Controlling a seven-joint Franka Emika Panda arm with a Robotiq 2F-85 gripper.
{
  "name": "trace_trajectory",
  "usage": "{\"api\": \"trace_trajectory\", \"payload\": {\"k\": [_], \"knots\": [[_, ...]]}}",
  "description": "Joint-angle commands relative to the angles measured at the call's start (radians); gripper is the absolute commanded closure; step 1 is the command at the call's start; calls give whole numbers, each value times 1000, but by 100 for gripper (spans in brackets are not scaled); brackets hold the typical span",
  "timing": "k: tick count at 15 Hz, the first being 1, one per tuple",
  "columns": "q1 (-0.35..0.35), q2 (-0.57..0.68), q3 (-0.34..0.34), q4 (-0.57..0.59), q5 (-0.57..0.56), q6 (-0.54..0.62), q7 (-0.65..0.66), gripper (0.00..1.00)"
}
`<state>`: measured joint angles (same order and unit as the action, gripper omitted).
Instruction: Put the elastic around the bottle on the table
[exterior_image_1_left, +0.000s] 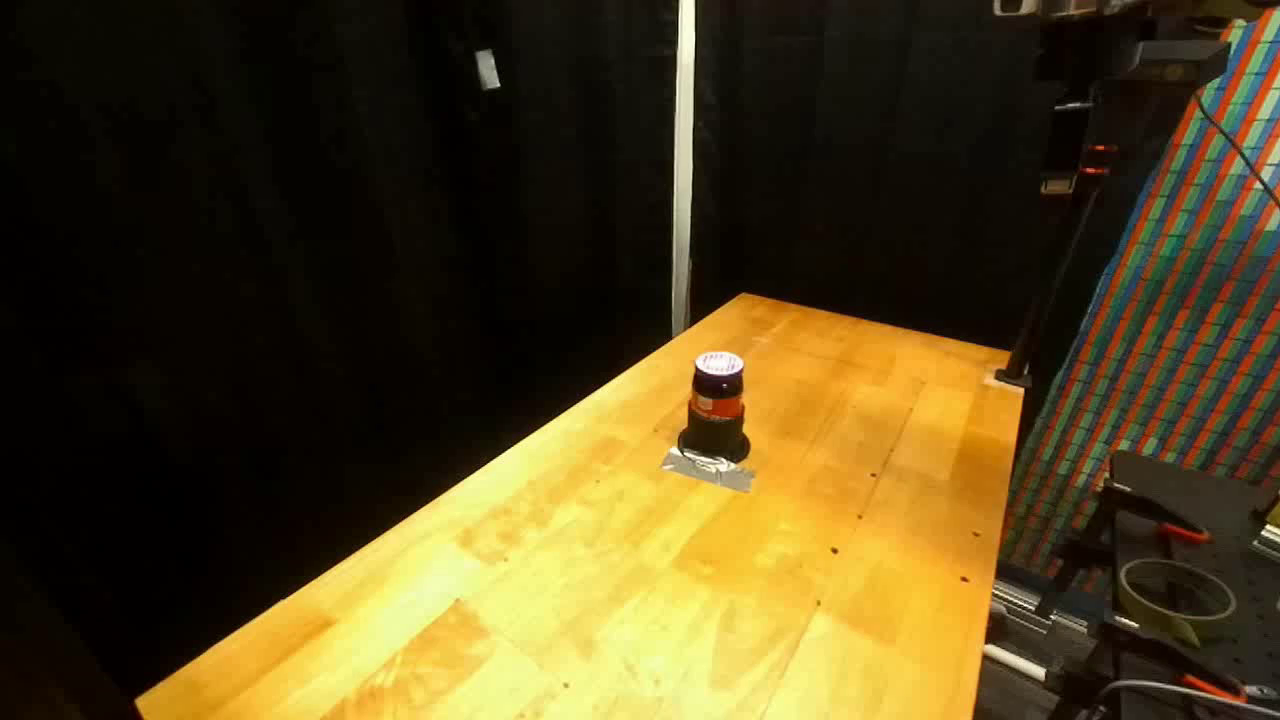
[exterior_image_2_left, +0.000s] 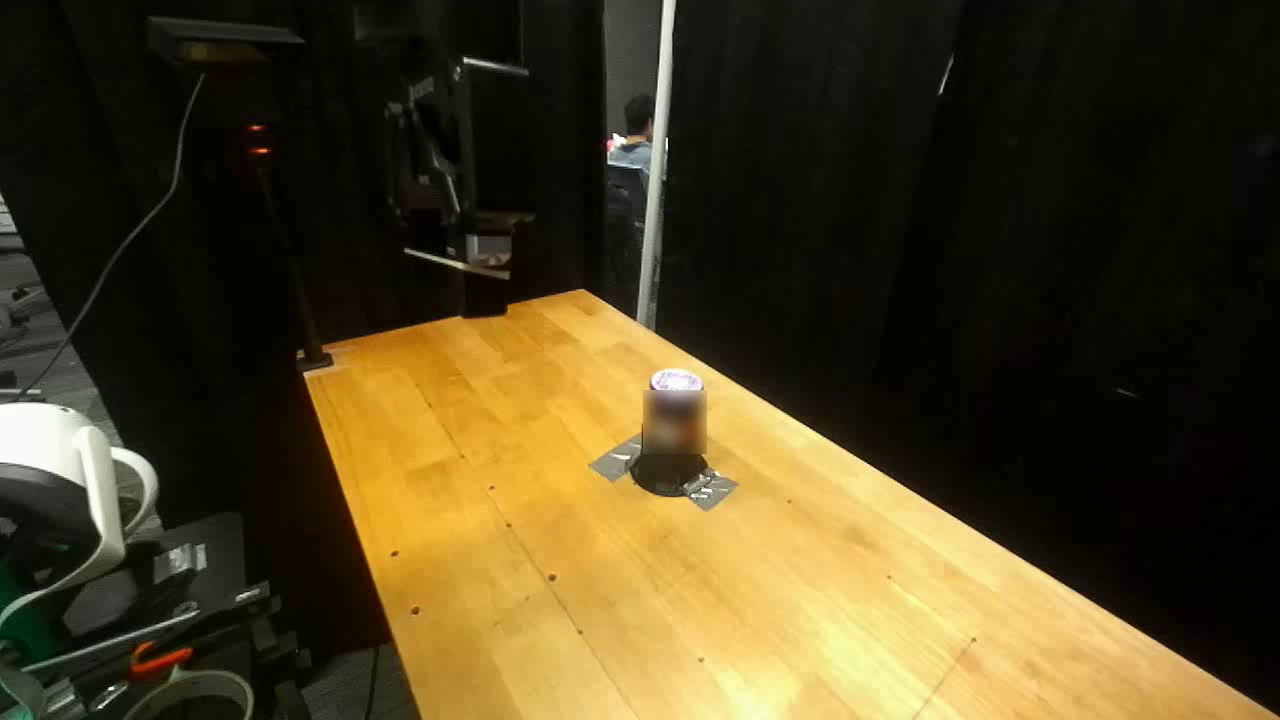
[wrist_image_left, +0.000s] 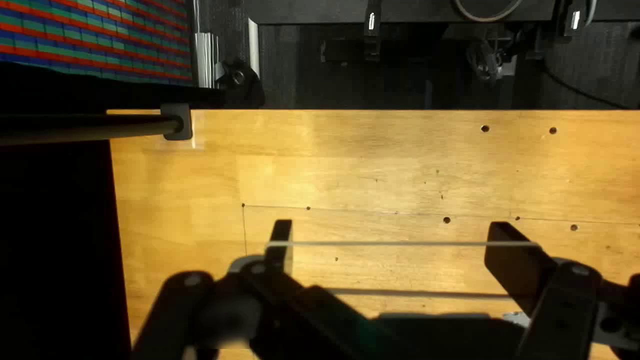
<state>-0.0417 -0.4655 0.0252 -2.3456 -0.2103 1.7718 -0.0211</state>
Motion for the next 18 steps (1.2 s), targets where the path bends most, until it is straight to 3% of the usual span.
{"api": "trace_trajectory", "payload": {"k": [1,5,9,15,18], "knots": [[11,1,-9,5,-4,-3,4,0],[11,-2,-9,9,-4,-3,4,0],[27,67,-16,48,34,96,1,0],[75,365,-9,231,154,334,-66,0],[92,552,-2,392,248,346,-130,0]]}}
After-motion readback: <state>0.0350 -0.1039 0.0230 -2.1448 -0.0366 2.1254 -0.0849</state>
